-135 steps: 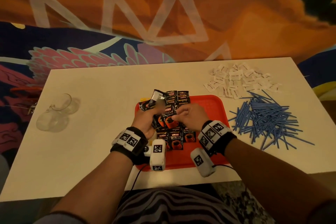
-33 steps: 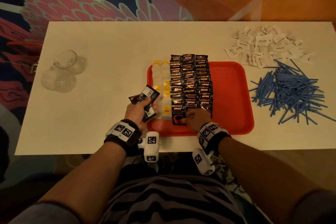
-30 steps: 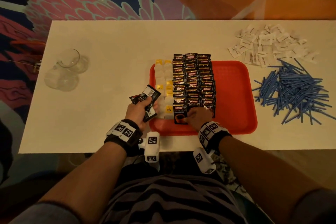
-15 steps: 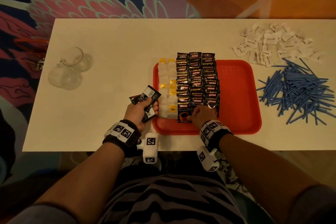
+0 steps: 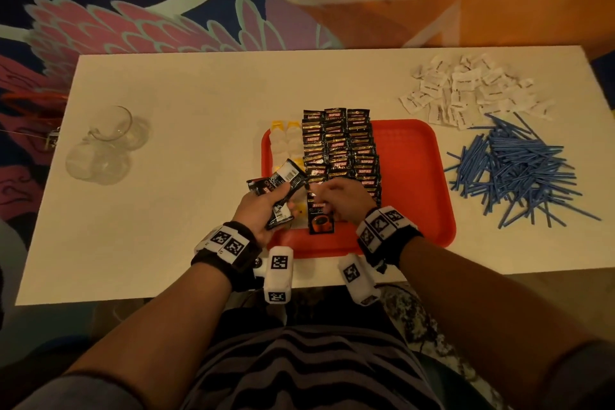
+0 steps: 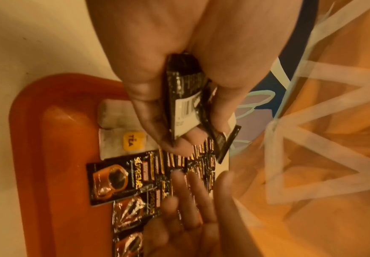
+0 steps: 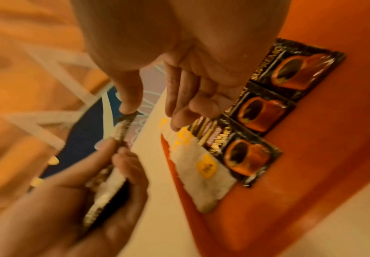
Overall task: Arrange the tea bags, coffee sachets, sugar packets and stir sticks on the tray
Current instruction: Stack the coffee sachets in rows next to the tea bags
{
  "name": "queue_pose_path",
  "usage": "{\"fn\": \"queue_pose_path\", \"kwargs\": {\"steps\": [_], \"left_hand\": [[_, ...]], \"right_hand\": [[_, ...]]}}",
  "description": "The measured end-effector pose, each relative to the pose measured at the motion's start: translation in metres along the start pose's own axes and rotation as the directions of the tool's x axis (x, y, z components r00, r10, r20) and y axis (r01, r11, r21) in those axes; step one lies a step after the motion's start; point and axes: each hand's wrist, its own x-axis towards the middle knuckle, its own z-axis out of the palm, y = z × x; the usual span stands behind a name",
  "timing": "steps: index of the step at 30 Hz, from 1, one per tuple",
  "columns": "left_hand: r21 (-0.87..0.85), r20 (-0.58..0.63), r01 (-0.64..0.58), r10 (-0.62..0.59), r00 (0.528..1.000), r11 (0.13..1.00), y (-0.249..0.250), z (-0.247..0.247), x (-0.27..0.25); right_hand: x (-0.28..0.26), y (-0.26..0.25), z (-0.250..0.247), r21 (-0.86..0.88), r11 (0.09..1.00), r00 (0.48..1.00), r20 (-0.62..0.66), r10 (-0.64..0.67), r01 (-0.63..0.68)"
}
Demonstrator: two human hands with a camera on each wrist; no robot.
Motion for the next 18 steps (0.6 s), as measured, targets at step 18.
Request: {"fn": "queue_pose_path", "kwargs": {"steps": [18], "left_hand": [[-0.065, -0.098, 0.036, -0.043, 0.994, 0.997, 0.019, 0.043, 0.006]], "right_hand": [[-0.022, -0.017, -0.034, -0.601, 0.595, 0.806, 0.149, -0.573, 0.533]]}}
